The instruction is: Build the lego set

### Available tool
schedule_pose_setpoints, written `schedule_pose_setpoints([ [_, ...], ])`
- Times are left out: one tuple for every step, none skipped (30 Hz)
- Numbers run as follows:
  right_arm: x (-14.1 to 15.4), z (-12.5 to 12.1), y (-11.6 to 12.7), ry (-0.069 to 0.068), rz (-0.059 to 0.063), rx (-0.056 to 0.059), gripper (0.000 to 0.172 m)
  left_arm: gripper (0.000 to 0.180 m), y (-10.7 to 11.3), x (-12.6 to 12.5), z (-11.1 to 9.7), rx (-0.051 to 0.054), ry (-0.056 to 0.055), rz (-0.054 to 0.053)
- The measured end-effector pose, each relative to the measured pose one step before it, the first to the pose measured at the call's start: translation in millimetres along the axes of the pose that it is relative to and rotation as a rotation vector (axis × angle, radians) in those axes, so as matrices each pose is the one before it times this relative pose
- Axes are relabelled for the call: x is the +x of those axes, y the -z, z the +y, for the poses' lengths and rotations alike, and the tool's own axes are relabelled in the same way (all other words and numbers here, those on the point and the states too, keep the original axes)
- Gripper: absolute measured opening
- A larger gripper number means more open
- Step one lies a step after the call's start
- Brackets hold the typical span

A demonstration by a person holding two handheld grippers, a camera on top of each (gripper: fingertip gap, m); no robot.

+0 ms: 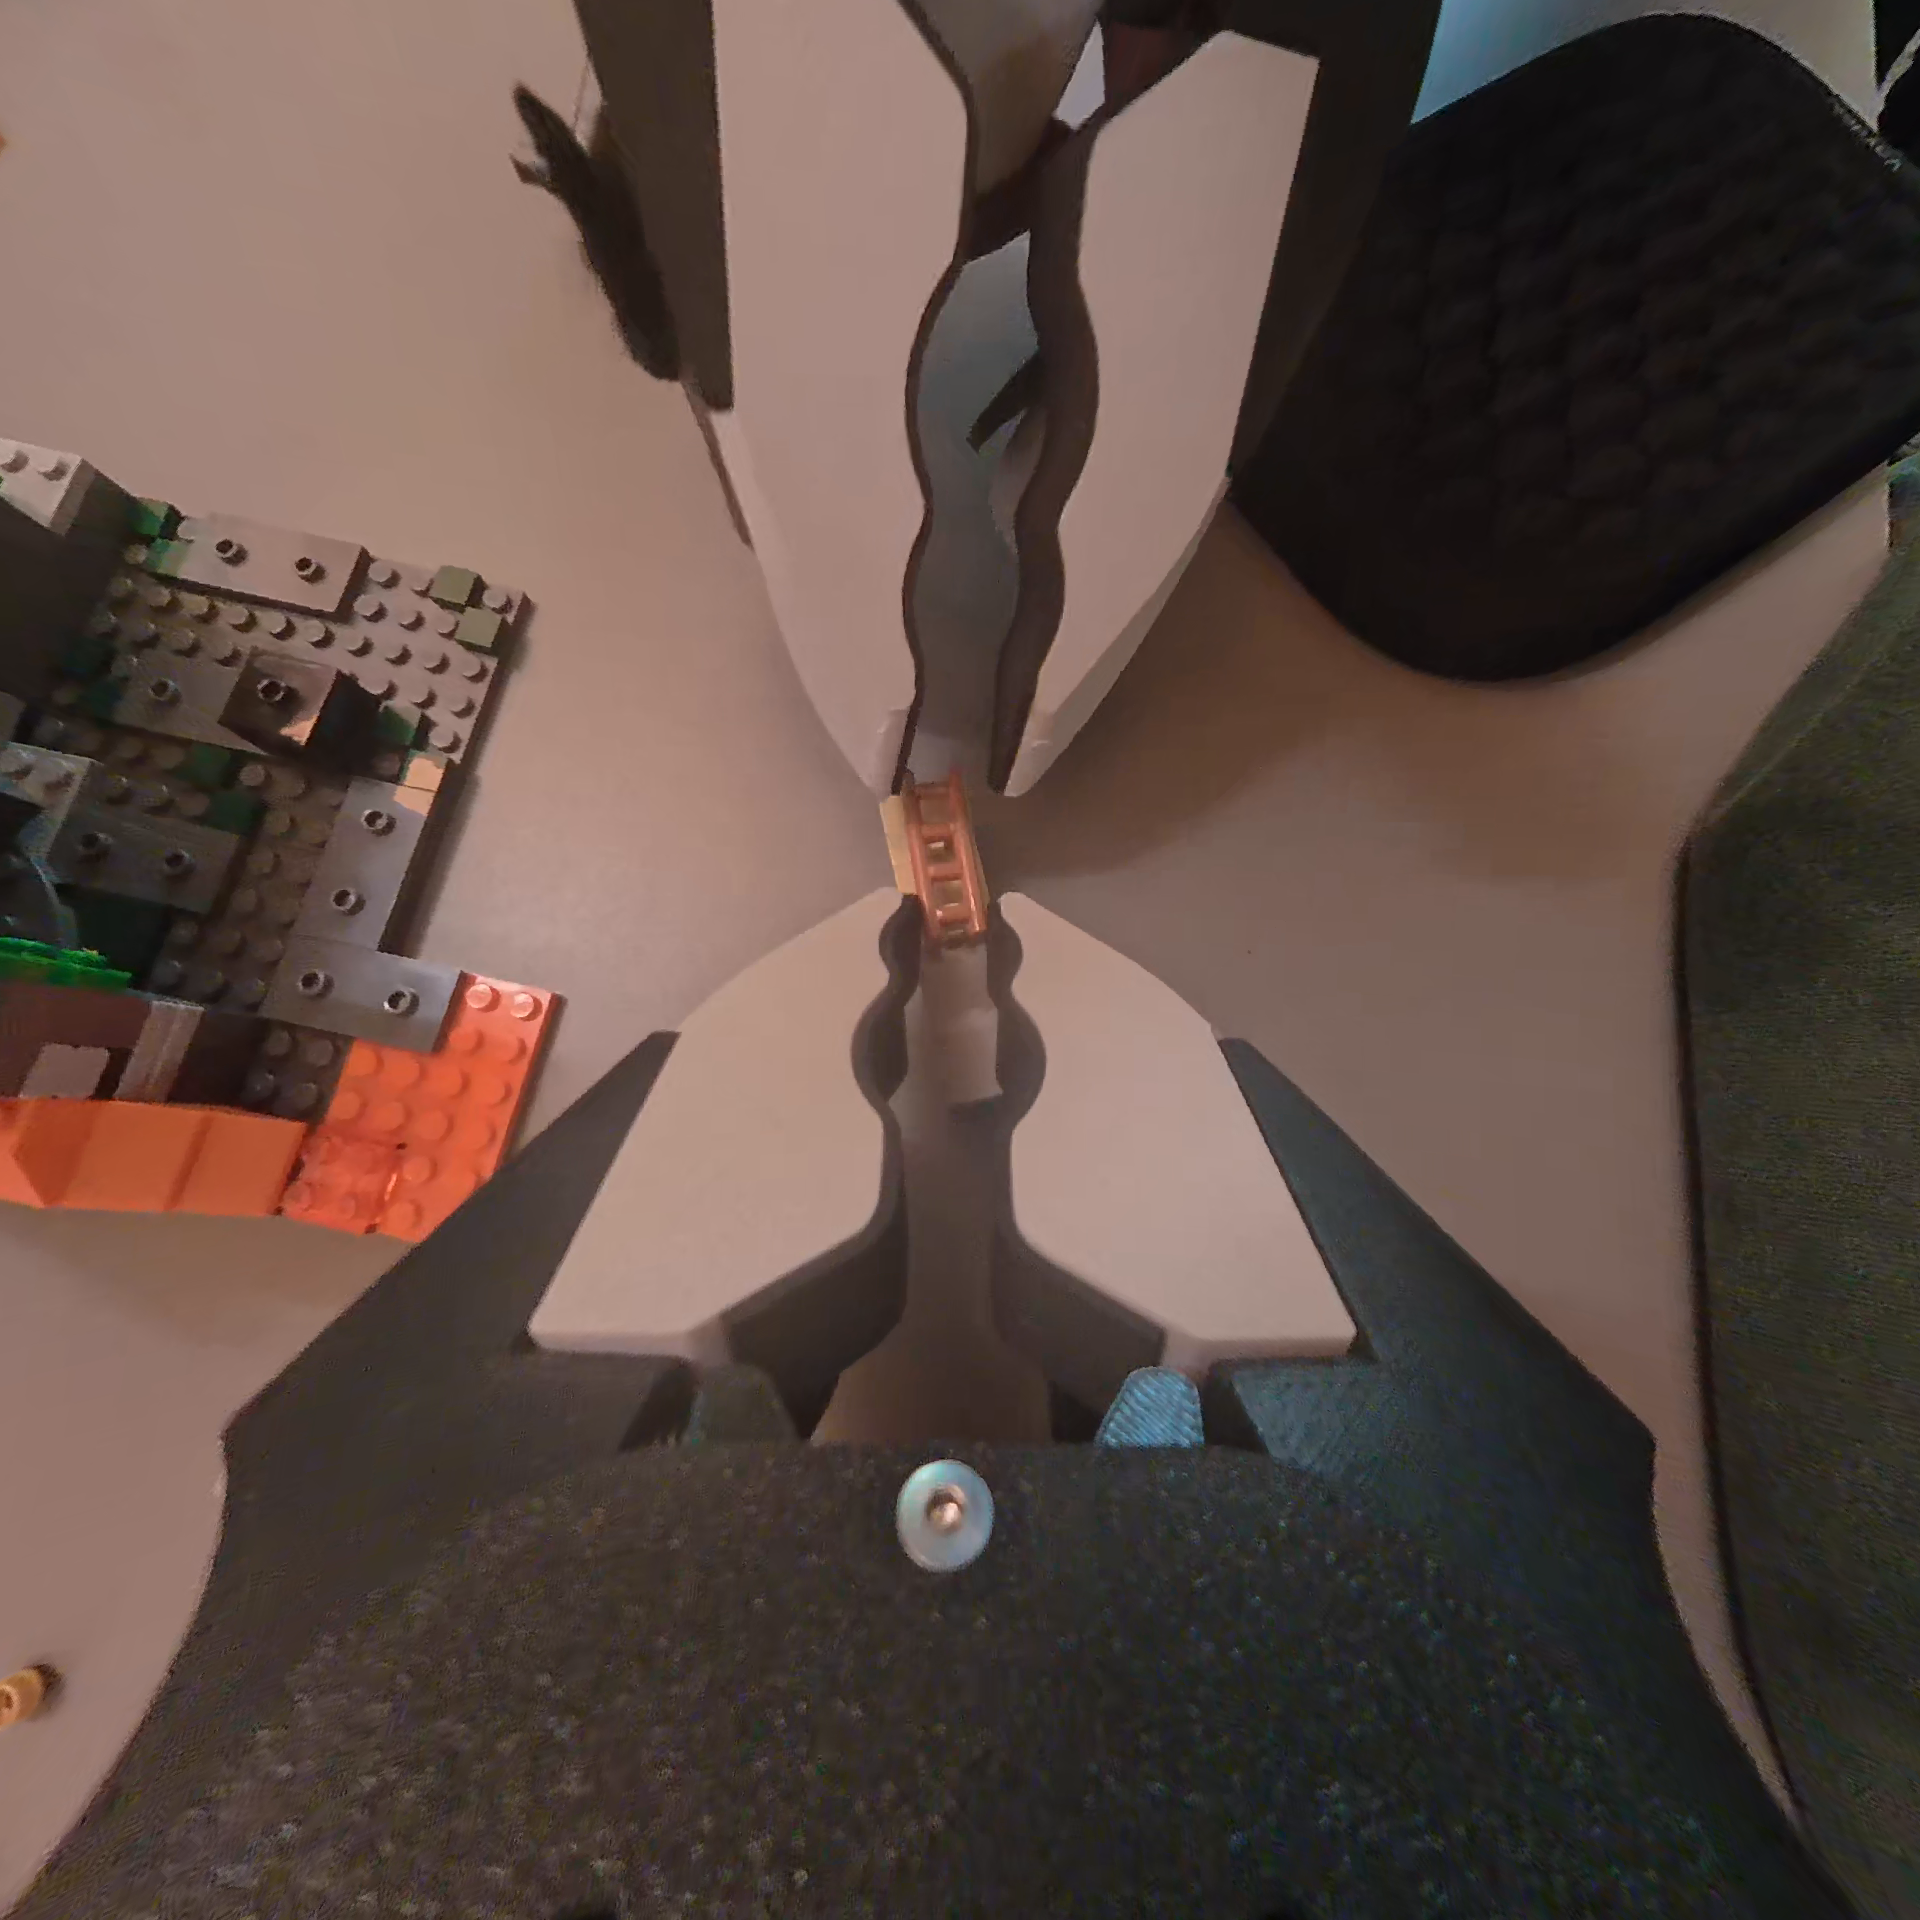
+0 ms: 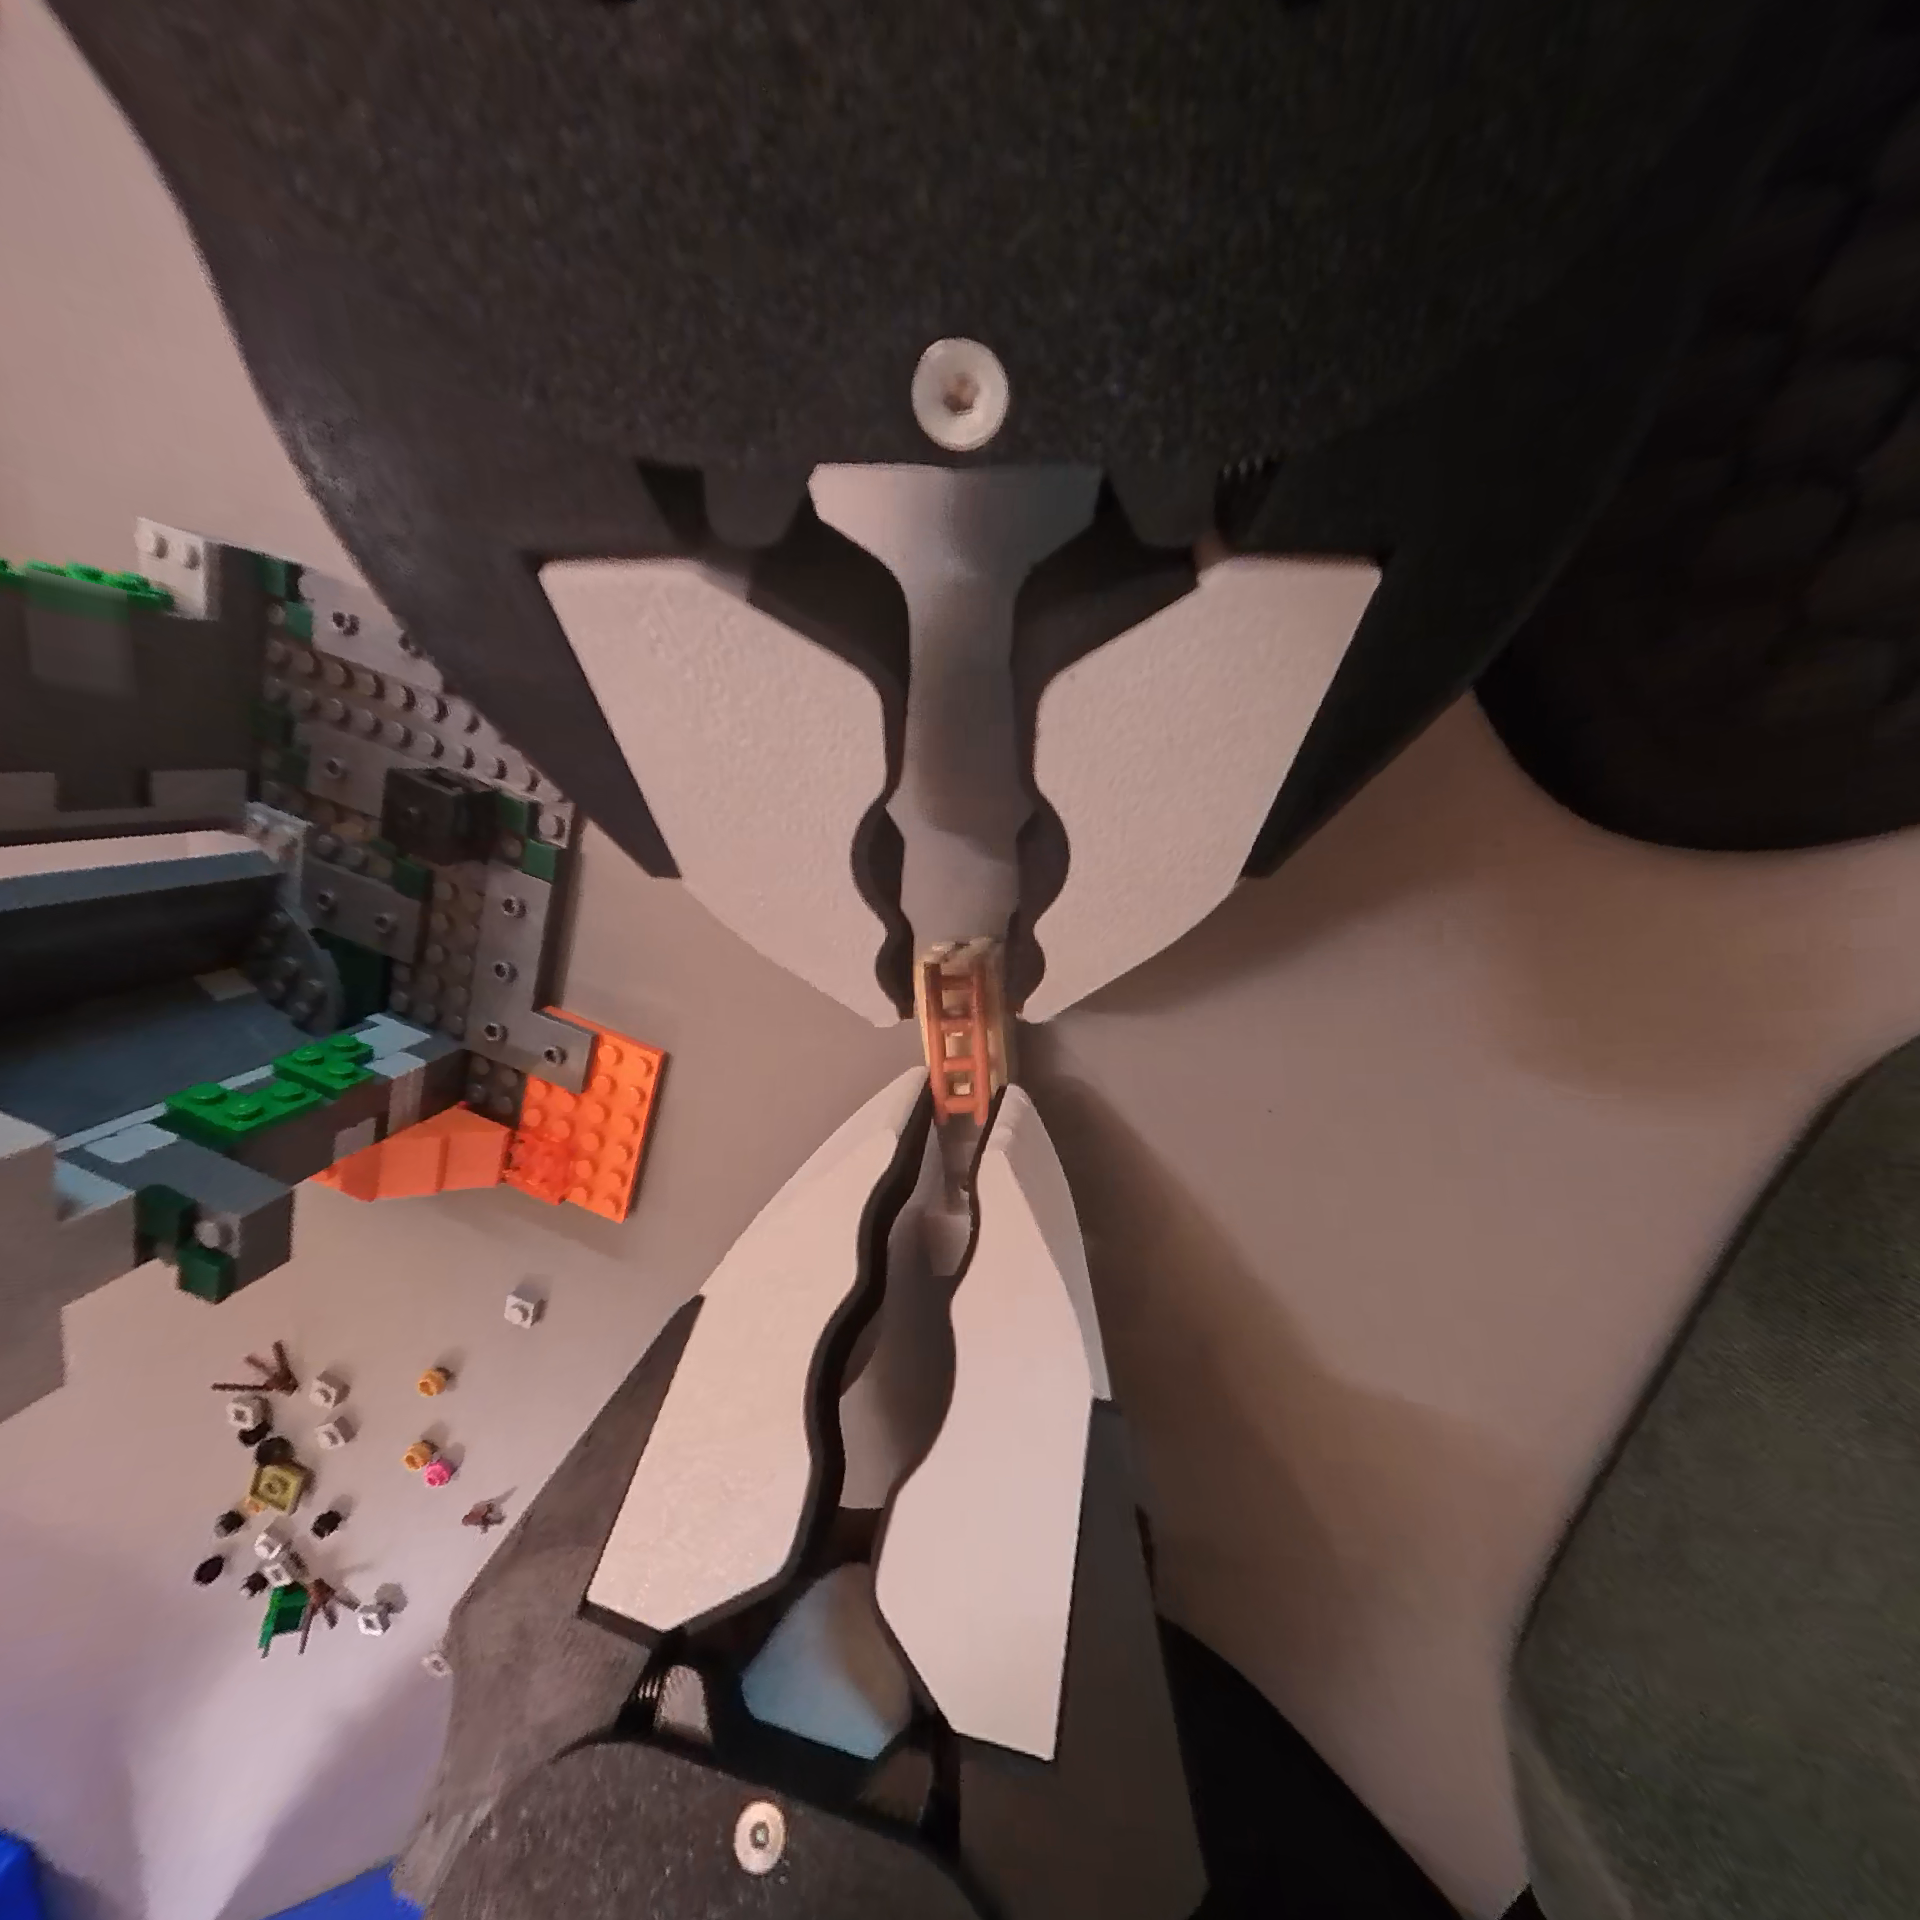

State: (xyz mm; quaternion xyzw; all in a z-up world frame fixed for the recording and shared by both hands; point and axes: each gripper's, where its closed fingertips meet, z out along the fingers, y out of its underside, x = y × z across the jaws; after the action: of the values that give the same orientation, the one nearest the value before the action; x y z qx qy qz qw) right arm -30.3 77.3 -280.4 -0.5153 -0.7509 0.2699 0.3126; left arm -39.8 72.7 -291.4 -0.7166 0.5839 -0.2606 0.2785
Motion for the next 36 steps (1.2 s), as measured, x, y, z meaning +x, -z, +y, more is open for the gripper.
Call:
schedule_pose_setpoints([
  [-0.16,-0.45,0.24,0.0018,0.0022,-0.0005,0.016,0.012,0.03,-0.06,-0.09,-0.0005,-0.0002,0.0002],
  [-0.27,0.89,-0.23,0.0008,-0.0014,-0.0091,0.017,0.012,-0.07,0.07,-0.07,0.0,0.0003,0.0002],
  [-0.01,1.56,-0.71,0.0049,0.0015,-0.0111,0.018,0.012,-0.09,0.02,-0.02,0.001,0.0013,0.0012],
  [0.82,1.7,-1.03,0.0071,0.006,-0.0092,0.02,0.012,0.13,-0.11,0.0,0.0013,0.0034,0.0024],
  [0.36,2.06,-1.23,0.0049,0.0019,-0.0079,0.022,0.012,0.14,0.05,0.01,0.0013,0.0043,0.0032],
  [0.45,1.88,-1.32,-0.0007,-0.0001,-0.0051,0.024,0.012,0.18,-0.04,0.08,0.0009,0.003,0.0024],
  [0.2,1.27,-1.14,-0.0051,-0.0043,0.0017,0.025,0.012,0.16,-0.12,0.11,0.0003,0.0019,0.0007],
  [0.02,0.66,-1.08,-0.0055,-0.007,0.004,0.026,0.012,0.1,-0.04,0.06,0.0002,0.0011,0.0016],
  [-0.16,0.61,-1.28,-0.005,-0.0079,0.0029,0.026,0.012,0.08,0.01,0.09,-0.0004,0.0004,0.0015],
  [-0.01,0.17,-1.51,-0.0058,-0.0092,0.0033,0.026,0.012,0.16,-0.09,0.16,-0.0005,-0.0009,0.0016],
  [0.19,-0.1,-1.53,-0.0064,-0.0077,0.0025,0.027,0.012,0.13,-0.26,0.3,-0.0012,0.0007,0.0009],
  [0.7,0.04,-1.69,-0.0056,-0.005,0.0,0.026,0.012,0.08,-0.08,0.2,-0.0008,0.0036,0.0023],
  [0.34,0.06,-1.65,-0.0036,-0.0067,-0.0009,0.026,0.012,0.05,0.07,0.09,0.0008,0.0035,0.0029],
  [-0.46,-0.09,-1.47,-0.0029,-0.01,0.0002,0.025,0.012,0.01,0.1,0.08,0.0007,0.0015,0.0018],
  [-0.97,-0.03,-1.15,-0.0018,-0.0116,0.0003,0.023,0.012,0.1,0.17,0.13,-0.0004,-0.0008,0.0012],
  [0.11,0.2,-0.85,-0.0021,-0.0029,-0.001,0.022,0.012,0.12,0.16,0.04,-0.0004,-0.0024,0.0003],
  [-0.11,0.52,-0.7,-0.0008,-0.0033,-0.0024,0.022,0.012,-0.02,-0.03,0.03,-0.0006,-0.002,0.0],
  [-0.09,0.19,-0.3,-0.0019,-0.0013,-0.0004,0.022,0.012,0.09,0.04,0.02,-0.0011,-0.0012,0.0],
  [0.08,-0.16,0.16,-0.0016,0.0001,0.0011,0.021,0.012,-0.07,0.05,-0.01,-0.001,-0.001,0.0006],
  [0.13,0.11,0.06,-0.0016,0.0004,-0.0004,0.021,0.012,-0.08,0.21,-0.03,-0.0007,-0.0009,0.0011],
  [-0.18,-0.03,0.02,-0.0001,0.0004,0.0003,0.021,0.013,-0.09,0.14,-0.04,-0.0006,-0.0014,0.0008],
  [-0.21,-0.02,-0.01,0.0003,-0.0003,-0.0003,0.021,0.013,-0.22,0.33,-0.01,-0.0005,-0.0018,0.0009],
  [-0.45,-0.09,-0.04,0.0009,-0.001,-0.0002,0.021,0.013,-0.21,0.16,0.01,-0.0009,-0.0019,0.0004],
  [-0.25,-0.09,-0.08,0.0009,-0.0005,-0.0005,0.021,0.013,-0.22,0.02,-0.08,0.0001,-0.0003,0.0001],
  [-0.03,0.04,-0.15,0.001,0.001,-0.0014,0.021,0.013,-0.1,-0.04,-0.13,0.0002,0.0006,0.0007],
  [0.03,-0.01,-0.07,0.001,0.0006,-0.0014,0.021,0.013,-0.06,-0.02,-0.06,-0.0002,0.0,0.0005],
  [0.0,0.02,-0.02,0.0011,0.0006,-0.0011,0.021,0.013,-0.15,-0.1,-0.15,0.0,-0.0003,-0.0002],
  [-0.04,-0.14,-0.11,0.0008,0.0005,0.0001,0.021,0.013,-0.14,-0.06,-0.29,0.0001,-0.0006,-0.0006],
  [-0.07,-0.04,-0.02,-0.0004,-0.0004,0.0003,0.021,0.013,-0.28,0.04,-0.26,0.0001,-0.0018,-0.0007],
  [0.02,-0.08,-0.08,-0.0002,0.0,0.0001,0.021,0.013,-0.3,-0.07,-0.12,-0.0006,-0.0015,-0.001],
  [0.0,0.01,-0.1,0.0002,0.0007,0.0002,0.02,0.013,0.01,0.03,-0.07,-0.0011,-0.0007,0.0003],
  [0.07,-0.1,-0.05,0.0006,0.001,0.0005,0.02,0.013,0.13,-0.1,-0.03,0.0001,0.0001,0.0],
  [0.15,-0.04,0.02,0.0003,0.0012,0.0008,0.02,0.013,0.12,-0.04,0.1,0.0003,0.0005,-0.0003],
  [0.12,0.06,-0.04,-0.0008,0.001,0.0008,0.02,0.014,0.07,0.09,-0.06,0.0001,-0.0002,0.0],
  [0.29,0.04,0.09,0.0001,0.0019,0.0009,0.019,0.015,0.09,0.12,-0.03,0.0,-0.001,-0.0001],
  [0.28,0.03,-0.06,0.0005,0.0014,0.001,0.019,0.016,0.1,0.32,-0.13,-0.0001,-0.0021,0.0003],
])
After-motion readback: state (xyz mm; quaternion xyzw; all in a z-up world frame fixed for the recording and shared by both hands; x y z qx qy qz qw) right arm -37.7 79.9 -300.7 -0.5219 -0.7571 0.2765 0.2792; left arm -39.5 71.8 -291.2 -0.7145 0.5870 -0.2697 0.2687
